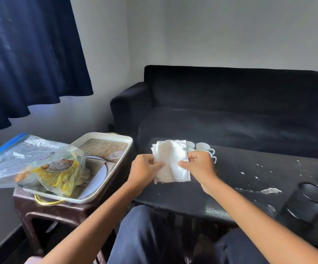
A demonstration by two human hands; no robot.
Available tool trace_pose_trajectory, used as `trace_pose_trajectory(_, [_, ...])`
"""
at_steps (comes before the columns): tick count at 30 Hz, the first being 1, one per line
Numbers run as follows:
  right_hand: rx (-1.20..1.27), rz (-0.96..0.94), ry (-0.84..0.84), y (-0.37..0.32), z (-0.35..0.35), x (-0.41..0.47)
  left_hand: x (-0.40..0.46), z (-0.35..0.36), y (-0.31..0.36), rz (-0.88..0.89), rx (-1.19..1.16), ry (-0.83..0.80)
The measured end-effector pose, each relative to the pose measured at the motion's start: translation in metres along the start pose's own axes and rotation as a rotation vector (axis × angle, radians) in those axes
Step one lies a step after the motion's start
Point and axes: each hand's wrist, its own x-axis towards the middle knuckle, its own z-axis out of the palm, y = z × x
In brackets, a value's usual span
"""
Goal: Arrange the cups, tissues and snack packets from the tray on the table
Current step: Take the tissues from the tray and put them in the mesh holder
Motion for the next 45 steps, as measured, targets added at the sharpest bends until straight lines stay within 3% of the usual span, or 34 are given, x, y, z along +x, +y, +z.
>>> trace_pose_trajectory(7, [-0.152,-0.065,0.065,0.022,-0.047,0.007,-0.005,0.066,0.025,0.071,0.066,-0.015])
trace_pose_trajectory(13, [-0.2,-0.006,0.138,0.044,-0.102,0.016,0.004,0.132,0.051,0.077,0.059,-0.085])
trace_pose_trajectory(18, [-0.194,0.054,0.281,0.064,-0.156,0.022,0.009,0.2,0.079,0.178,0.074,-0.145])
trace_pose_trajectory(26, [0.084,0.172,0.561,0.1,-0.24,0.021,0.005,0.301,0.125,0.255,0.055,-0.301])
trace_pose_trajectory(33, [-0.002,0.193,0.751,0.139,-0.284,0.012,-0.006,0.37,0.144,0.286,0.014,-0.456])
trace_pose_trajectory(37, [-0.096,0.118,0.764,0.156,-0.299,0.004,-0.006,0.393,0.143,0.265,0.026,-0.517])
trace_pose_trajectory(42, [-0.236,0.109,0.701,0.173,-0.302,-0.004,0.001,0.413,0.133,0.294,0.292,-0.549])
trace_pose_trajectory(45, [-0.28,0.086,0.678,0.183,-0.302,-0.004,0.003,0.421,0.127,0.265,0.315,-0.569])
